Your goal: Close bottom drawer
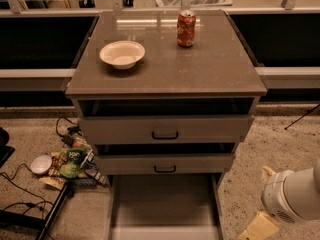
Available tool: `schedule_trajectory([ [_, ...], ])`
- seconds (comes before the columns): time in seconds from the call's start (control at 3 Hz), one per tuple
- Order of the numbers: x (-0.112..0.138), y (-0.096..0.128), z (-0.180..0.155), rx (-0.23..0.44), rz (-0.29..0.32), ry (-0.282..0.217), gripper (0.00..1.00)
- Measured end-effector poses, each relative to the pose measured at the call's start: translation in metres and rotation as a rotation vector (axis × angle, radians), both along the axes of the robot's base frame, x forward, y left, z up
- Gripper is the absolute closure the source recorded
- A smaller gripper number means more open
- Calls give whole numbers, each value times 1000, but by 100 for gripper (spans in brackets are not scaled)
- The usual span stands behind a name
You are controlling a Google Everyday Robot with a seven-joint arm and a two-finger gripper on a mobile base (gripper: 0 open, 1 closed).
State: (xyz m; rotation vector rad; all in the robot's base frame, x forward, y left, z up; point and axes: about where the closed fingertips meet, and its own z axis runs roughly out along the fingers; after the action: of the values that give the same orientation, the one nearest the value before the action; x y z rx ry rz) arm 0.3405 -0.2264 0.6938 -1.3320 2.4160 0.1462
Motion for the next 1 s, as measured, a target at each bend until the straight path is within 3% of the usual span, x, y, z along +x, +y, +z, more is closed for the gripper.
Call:
schedule_trajectory([
  [0.33, 2, 5, -3, -1, 4, 3, 0],
  [0.67, -3, 18, -63, 19, -7, 79, 16],
  [1.0, -19, 20, -154, 80, -81, 167, 38],
])
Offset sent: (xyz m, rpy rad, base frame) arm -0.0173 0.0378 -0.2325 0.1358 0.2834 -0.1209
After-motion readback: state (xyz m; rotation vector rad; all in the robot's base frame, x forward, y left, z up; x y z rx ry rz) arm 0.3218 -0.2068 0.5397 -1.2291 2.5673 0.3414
